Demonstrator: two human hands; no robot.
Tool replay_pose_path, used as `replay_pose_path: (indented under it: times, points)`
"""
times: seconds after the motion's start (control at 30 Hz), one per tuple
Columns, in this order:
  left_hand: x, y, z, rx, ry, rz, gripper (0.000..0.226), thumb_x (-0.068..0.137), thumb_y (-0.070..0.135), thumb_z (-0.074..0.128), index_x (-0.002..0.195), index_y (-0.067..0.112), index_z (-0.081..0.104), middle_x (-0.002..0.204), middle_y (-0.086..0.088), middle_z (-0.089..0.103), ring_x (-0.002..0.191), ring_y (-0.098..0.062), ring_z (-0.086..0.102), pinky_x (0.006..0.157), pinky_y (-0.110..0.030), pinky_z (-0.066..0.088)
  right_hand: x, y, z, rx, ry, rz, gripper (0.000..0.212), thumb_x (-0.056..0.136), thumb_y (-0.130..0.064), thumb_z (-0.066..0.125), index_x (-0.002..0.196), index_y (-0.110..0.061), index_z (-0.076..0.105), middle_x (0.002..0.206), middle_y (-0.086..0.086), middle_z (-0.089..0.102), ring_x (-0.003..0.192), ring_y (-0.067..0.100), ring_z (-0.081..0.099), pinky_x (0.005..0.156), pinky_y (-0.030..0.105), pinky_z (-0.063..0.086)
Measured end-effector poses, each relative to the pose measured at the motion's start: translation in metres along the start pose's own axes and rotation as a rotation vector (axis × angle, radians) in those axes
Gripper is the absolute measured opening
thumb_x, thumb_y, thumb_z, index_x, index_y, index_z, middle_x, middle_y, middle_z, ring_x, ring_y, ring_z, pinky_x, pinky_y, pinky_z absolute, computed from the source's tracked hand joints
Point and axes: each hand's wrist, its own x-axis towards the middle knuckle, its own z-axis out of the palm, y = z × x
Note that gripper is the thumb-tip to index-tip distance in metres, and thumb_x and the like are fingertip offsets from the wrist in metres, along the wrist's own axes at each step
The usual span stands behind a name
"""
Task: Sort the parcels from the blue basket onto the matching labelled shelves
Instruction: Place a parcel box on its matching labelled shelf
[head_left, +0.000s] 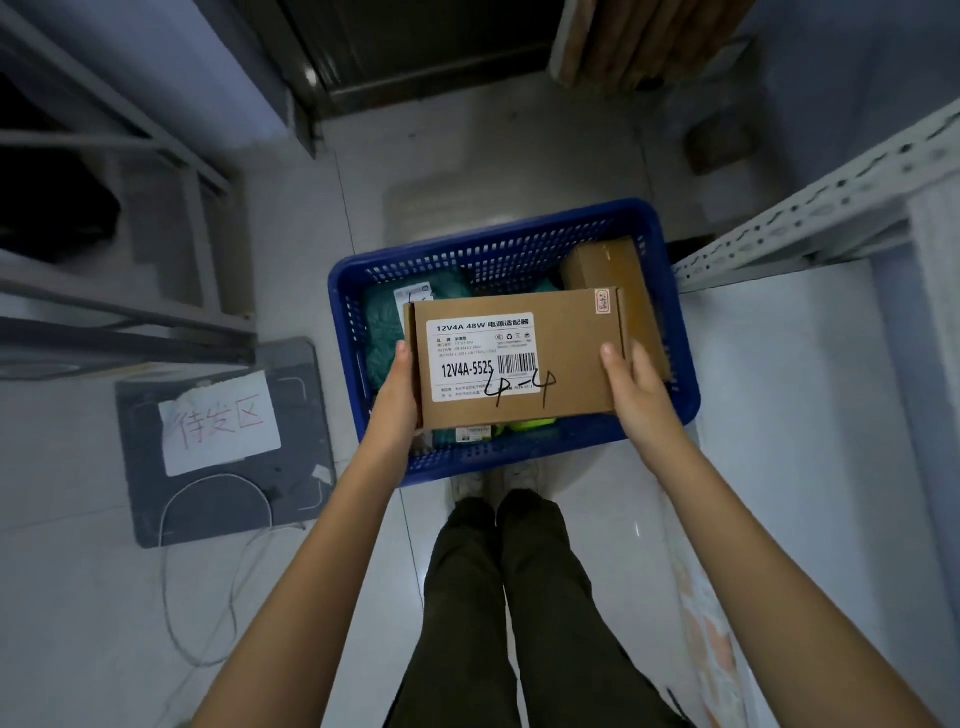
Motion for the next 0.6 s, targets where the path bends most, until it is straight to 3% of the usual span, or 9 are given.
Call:
replay_pose_path:
  times: [0.17,0.3,0.47,0.53,0.6]
  points:
    - [-0.077,0.053,0.007,0.017,0.017,0.137,0.047,0.098,0.053,0.029,0.104,0.025,0.066,0.097,-0.001,0.073,0.093,-0.019,0.068,0.09,-0.04,0.052,-0.063,-0.053,-0.036,0.022,0.051,-0.074,0.045,0.098,-0.039,0.043,0.138,-0.021,0.038,0.13,-0.003,0.051,0.118,0.014,0.05,0.086,0.021,0.042]
    - [-0.137,0.083,0.021,0.07,-0.025,0.295,0.043,0.099,0.049,0.029,0.098,0.025,0.065,0.088,0.005,0.071,0.083,-0.011,0.067,0.073,-0.028,0.05,-0.124,-0.085,-0.065,0.176,0.222,-0.138,0.035,0.098,-0.031,0.044,0.132,-0.022,0.041,0.117,-0.007,0.054,0.104,0.007,0.054,0.079,0.017,0.045]
    - [-0.178,0.095,0.039,0.155,-0.133,0.464,0.042,0.099,0.046,0.031,0.109,0.019,0.062,0.096,-0.001,0.068,0.09,-0.015,0.063,0.074,-0.027,0.048,-0.184,-0.088,-0.081,0.327,0.396,-0.111,0.029,0.099,-0.031,0.041,0.127,-0.021,0.042,0.118,0.0,0.056,0.101,0.011,0.057,0.078,0.028,0.05]
    - [-0.195,0.093,0.046,0.232,-0.235,0.488,0.04,0.099,0.049,0.031,0.11,0.024,0.061,0.1,0.0,0.069,0.093,-0.015,0.063,0.082,-0.03,0.049,-0.217,-0.081,-0.086,0.374,0.5,-0.101,0.027,0.099,-0.037,0.039,0.123,-0.024,0.043,0.117,0.0,0.057,0.101,0.013,0.058,0.081,0.033,0.052]
    - [-0.211,0.092,0.052,0.317,-0.364,0.47,0.04,0.097,0.053,0.032,0.109,0.028,0.062,0.105,0.0,0.069,0.1,-0.017,0.064,0.093,-0.037,0.047,-0.252,-0.072,-0.087,0.4,0.618,-0.083,0.024,0.099,-0.039,0.037,0.118,-0.026,0.045,0.11,-0.006,0.057,0.095,0.004,0.057,0.075,0.021,0.051]
